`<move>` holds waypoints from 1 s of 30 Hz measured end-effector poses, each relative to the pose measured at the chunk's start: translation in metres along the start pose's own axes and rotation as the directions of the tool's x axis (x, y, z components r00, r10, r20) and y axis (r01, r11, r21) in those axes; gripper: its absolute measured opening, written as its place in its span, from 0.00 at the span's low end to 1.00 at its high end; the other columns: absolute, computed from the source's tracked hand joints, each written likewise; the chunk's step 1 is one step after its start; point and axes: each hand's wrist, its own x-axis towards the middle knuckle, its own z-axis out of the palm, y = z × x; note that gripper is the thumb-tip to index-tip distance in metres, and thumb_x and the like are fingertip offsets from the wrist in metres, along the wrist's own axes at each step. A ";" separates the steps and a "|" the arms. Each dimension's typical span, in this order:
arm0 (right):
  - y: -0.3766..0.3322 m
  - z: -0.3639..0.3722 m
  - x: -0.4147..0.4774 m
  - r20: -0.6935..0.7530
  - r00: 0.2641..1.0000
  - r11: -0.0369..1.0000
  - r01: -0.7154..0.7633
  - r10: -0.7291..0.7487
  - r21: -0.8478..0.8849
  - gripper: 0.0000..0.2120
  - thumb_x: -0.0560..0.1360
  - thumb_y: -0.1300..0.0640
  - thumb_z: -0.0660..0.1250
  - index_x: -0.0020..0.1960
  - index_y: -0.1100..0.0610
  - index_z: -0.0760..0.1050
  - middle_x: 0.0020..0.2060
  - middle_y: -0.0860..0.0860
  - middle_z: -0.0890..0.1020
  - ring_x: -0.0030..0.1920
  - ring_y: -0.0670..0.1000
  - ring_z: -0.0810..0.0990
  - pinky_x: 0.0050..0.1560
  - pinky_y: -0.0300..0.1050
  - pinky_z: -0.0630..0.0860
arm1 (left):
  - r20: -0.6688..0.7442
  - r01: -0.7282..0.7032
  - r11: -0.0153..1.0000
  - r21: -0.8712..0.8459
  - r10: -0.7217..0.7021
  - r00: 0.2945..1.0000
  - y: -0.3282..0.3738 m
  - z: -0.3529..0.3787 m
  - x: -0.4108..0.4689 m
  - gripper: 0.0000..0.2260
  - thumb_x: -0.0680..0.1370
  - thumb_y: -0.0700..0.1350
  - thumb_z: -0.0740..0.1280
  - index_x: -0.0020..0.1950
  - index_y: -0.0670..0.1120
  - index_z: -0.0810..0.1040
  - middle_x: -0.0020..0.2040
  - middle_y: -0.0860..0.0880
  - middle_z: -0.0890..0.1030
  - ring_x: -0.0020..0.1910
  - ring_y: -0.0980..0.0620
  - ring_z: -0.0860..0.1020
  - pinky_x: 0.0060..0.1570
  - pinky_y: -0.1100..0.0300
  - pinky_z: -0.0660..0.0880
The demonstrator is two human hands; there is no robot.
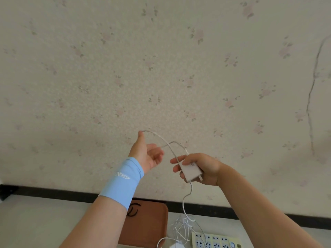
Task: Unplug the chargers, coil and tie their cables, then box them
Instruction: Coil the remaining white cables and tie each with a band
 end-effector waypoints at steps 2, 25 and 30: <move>-0.004 0.001 0.000 -0.076 0.996 0.992 0.052 -0.044 0.115 0.17 0.78 0.63 0.61 0.65 0.63 0.76 0.48 0.58 0.84 0.40 0.54 0.79 0.43 0.49 0.74 | 0.127 0.067 0.988 0.142 -0.086 0.988 -0.005 0.000 -0.004 0.42 0.78 0.72 0.46 0.60 0.35 0.75 0.54 0.37 0.81 0.34 0.45 0.76 0.33 0.57 0.73; 0.008 0.006 -0.006 0.381 0.872 0.908 -0.148 0.307 -0.391 0.16 0.79 0.61 0.61 0.66 0.61 0.73 0.60 0.62 0.81 0.59 0.60 0.81 0.60 0.50 0.74 | 0.003 -0.183 0.865 -0.468 0.208 0.978 0.020 -0.010 0.023 0.16 0.85 0.48 0.53 0.39 0.49 0.69 0.24 0.53 0.72 0.17 0.60 0.65 0.19 0.71 0.61; 0.008 0.011 0.001 0.137 0.980 0.949 -0.098 0.144 -0.299 0.12 0.74 0.59 0.65 0.55 0.60 0.78 0.44 0.55 0.82 0.41 0.53 0.80 0.49 0.47 0.77 | -0.005 -0.139 0.919 -0.370 0.147 0.989 0.013 -0.016 0.022 0.13 0.83 0.50 0.61 0.44 0.42 0.72 0.36 0.46 0.73 0.27 0.53 0.76 0.25 0.65 0.76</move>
